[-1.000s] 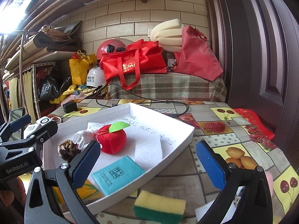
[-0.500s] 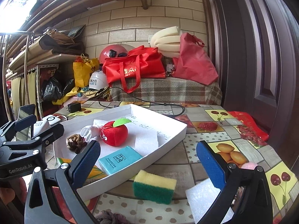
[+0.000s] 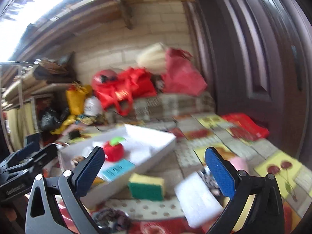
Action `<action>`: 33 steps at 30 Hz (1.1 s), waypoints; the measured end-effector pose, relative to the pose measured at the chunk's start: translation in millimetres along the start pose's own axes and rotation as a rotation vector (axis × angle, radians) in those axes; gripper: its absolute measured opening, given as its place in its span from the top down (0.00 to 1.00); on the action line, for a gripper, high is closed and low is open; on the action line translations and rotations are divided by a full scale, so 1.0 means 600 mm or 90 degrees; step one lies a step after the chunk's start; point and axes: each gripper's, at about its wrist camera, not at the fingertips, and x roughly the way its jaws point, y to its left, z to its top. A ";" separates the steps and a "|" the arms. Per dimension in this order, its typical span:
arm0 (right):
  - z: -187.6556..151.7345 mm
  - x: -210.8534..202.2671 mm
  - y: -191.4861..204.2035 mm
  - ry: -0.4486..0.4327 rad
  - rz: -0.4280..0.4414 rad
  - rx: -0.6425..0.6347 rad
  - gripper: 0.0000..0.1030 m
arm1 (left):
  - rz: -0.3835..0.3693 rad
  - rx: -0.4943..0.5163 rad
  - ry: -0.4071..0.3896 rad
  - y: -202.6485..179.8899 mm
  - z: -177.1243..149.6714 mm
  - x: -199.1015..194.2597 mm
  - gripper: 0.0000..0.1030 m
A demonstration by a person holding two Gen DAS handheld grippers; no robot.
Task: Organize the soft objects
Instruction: 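Grasp the dark grey sock with left while right grasps the round yellow sponge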
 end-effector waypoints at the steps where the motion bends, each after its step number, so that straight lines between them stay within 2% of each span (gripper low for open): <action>1: -0.001 0.005 -0.007 0.015 0.003 0.014 0.00 | -0.025 0.002 0.014 -0.003 -0.001 0.004 0.01; 4: -0.001 -0.004 -0.028 0.000 -0.015 0.044 0.00 | -0.073 0.019 0.029 -0.016 -0.003 0.007 0.01; 6: -0.003 -0.016 -0.041 -0.010 0.001 0.054 0.00 | -0.100 0.039 0.032 -0.028 -0.005 0.005 0.01; 12: -0.004 -0.034 -0.072 0.015 -0.042 0.039 0.00 | -0.158 0.123 0.051 -0.077 -0.013 -0.003 0.01; 16: -0.008 -0.051 -0.104 0.052 -0.064 0.002 0.00 | -0.202 0.174 0.103 -0.111 -0.024 0.001 0.01; 18: -0.011 -0.054 -0.127 0.086 -0.067 -0.005 0.01 | -0.223 0.193 0.141 -0.127 -0.031 0.011 0.01; 20: -0.014 -0.054 -0.149 0.121 -0.057 -0.001 0.02 | -0.231 0.219 0.158 -0.143 -0.038 0.013 0.01; 22: -0.019 -0.052 -0.164 0.153 -0.043 0.004 0.17 | -0.221 0.246 0.176 -0.158 -0.045 0.018 0.01; 25: -0.027 -0.039 -0.173 0.208 -0.017 0.007 0.35 | -0.202 0.275 0.214 -0.172 -0.056 0.033 0.01; 29: -0.035 -0.017 -0.170 0.251 -0.001 0.004 0.42 | -0.180 0.285 0.233 -0.175 -0.063 0.044 0.01; 31: -0.038 -0.003 -0.167 0.270 -0.009 -0.005 0.53 | -0.177 0.284 0.256 -0.175 -0.066 0.055 0.02; 32: -0.041 0.006 -0.168 0.286 -0.006 -0.002 0.58 | -0.177 0.284 0.272 -0.175 -0.069 0.063 0.06; 33: -0.045 0.012 -0.172 0.299 0.003 0.005 0.74 | -0.181 0.284 0.295 -0.176 -0.073 0.072 0.26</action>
